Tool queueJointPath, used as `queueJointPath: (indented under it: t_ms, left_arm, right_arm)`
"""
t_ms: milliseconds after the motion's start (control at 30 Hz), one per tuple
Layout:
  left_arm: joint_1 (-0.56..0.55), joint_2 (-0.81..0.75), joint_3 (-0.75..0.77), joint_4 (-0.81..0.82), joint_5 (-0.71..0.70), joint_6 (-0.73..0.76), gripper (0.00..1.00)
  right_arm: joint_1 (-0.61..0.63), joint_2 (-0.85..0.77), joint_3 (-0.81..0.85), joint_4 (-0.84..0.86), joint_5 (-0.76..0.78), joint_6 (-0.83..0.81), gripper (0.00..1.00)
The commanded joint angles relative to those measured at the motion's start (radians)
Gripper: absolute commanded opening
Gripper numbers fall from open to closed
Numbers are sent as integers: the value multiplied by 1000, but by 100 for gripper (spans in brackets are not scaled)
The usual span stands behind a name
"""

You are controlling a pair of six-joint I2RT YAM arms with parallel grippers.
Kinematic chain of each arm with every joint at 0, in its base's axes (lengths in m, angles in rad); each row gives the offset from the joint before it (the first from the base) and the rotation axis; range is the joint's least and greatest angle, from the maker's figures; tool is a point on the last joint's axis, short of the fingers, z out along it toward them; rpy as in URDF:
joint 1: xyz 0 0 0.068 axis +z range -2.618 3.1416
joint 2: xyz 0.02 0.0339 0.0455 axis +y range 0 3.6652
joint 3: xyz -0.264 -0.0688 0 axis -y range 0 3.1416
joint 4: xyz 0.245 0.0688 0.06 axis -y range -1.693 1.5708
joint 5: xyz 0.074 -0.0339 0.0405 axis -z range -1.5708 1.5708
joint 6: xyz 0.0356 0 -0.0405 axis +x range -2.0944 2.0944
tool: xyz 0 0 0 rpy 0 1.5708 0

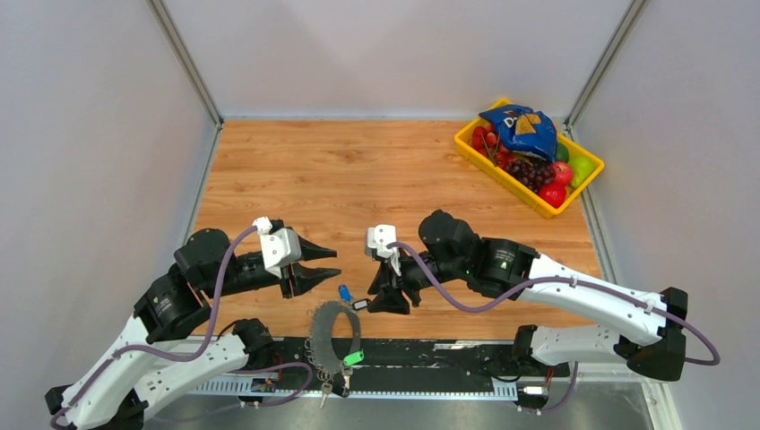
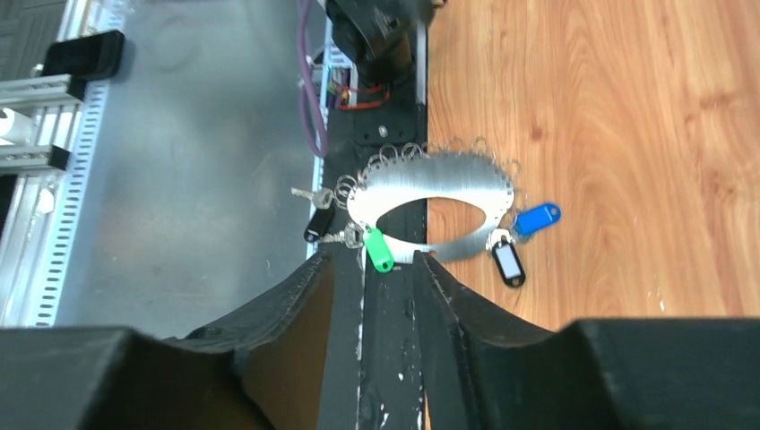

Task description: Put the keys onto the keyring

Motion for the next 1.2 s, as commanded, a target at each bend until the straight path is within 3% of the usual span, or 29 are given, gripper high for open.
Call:
queueJointPath:
  t_ms: [0,100,300,567,767,900,1167]
  left_arm:
    - [-1,-19,-25,58,-235,-54,46]
    - [-1,-25,-48,63,-333,-82,48]
    - [-1,-20,-101,46,-559,-152,55]
    - [-1,-57,-193,83,-765,-183,64]
    - [0,-90,-235,111,-875,-208,66]
    - [-1,-113,-253,131,-921,-212,67]
    - [-1,-185,-307,154,-970,-219,69]
  right_arm:
    - [4,-34,-118,137,70,86,46]
    - [8,-11,-204,201,107,127,52]
    - [43,83,-329,417,201,215,52]
    - [140,346,-303,570,254,181,37]
    - [150,498,-281,659,235,180,12]
    - [150,589,-259,715,233,200,6]
    - [111,739,-207,744,388,259,0]
